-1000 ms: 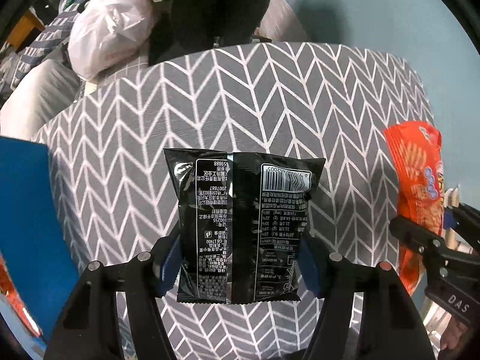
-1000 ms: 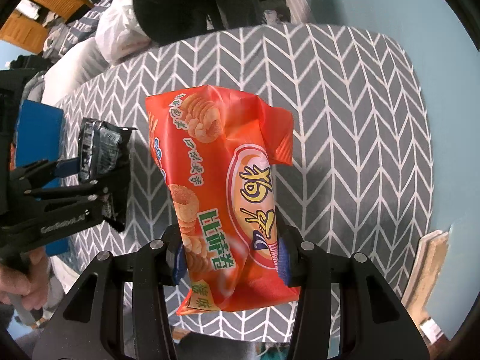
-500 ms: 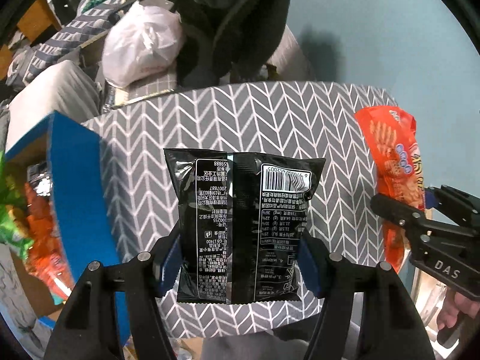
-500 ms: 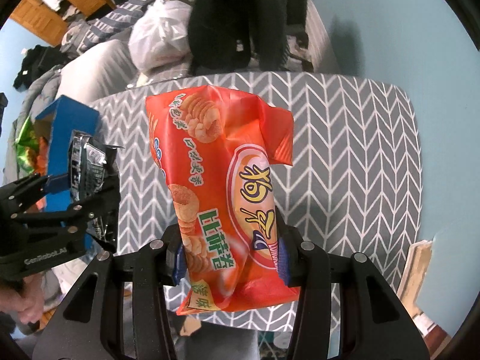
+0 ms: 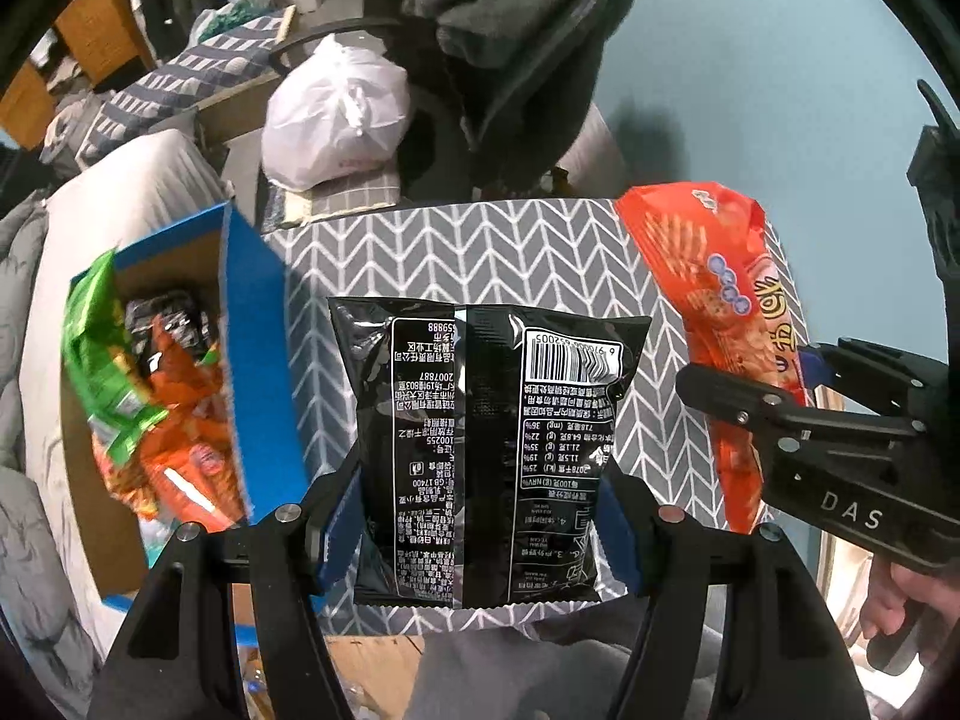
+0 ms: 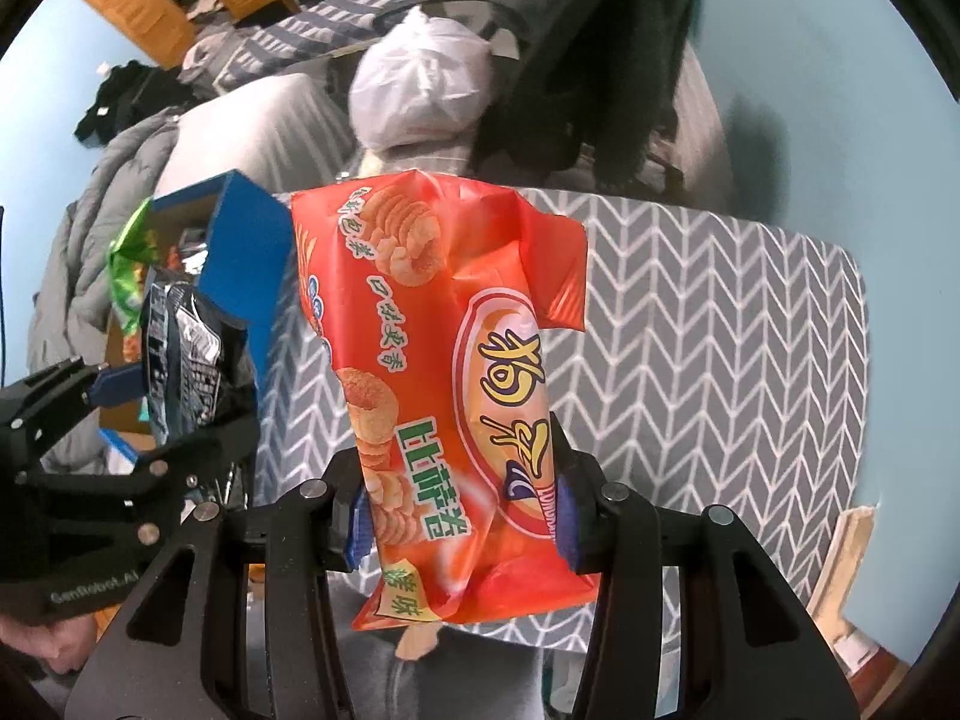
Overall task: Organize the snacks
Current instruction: 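Carry both bags over the box and open both tools to drop them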
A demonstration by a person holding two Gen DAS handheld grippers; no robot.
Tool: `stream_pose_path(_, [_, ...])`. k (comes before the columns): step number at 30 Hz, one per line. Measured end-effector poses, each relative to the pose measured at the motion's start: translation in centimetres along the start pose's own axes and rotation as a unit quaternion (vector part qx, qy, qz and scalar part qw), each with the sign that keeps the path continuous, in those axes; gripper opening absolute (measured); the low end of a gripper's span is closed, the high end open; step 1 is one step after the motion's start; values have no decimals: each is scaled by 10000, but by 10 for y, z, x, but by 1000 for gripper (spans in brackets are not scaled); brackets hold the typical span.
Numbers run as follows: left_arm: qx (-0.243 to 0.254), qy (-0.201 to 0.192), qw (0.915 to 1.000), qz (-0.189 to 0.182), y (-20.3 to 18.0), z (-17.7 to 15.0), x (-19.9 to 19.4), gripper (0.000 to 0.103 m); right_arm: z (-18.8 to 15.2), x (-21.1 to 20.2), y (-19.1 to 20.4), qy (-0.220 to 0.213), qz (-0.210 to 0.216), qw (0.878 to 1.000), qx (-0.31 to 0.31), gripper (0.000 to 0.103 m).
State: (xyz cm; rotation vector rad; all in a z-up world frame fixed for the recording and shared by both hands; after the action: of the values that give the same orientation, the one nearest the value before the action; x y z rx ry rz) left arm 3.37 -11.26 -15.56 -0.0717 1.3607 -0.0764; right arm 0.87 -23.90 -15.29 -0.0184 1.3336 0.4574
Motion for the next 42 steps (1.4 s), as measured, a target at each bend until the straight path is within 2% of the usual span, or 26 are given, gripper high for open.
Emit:
stream_pose_path(11, [-562, -159, 9982, 114, 60, -22, -26, 68, 13, 7, 64, 1, 298, 9984, -486, 45])
stream_pose_path(18, [-1105, -259, 9932, 256, 112, -38, -37, 68, 22, 26, 116, 175, 544, 9940, -929, 45])
stream_pose_path(25, [-1661, -323, 9843, 506, 182, -52, -41, 68, 31, 45, 166, 255, 840, 9881, -1260, 45])
stream_pose_path(33, [-1778, -385, 9805, 740, 245, -53, -33, 68, 39, 70, 223, 355, 987, 9817, -1587, 45])
stream_pose_path(42, [-1820, -303, 9795, 811, 281, -57, -13, 68, 35, 104, 266, 625, 1077, 9779, -1677, 45])
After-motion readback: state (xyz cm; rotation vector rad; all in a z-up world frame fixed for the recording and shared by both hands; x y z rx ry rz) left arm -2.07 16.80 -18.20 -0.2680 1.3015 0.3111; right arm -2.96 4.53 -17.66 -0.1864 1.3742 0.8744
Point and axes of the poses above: each gripper's, at about its wrist camera, not at the fingertips, and x roughly the way its jaws point, y to its left, z to its top, the point moved 5 cm from there along x, roughly the way its jaws point, and after that the axes turned 4 degrees about -x, right-handed, at the moved point
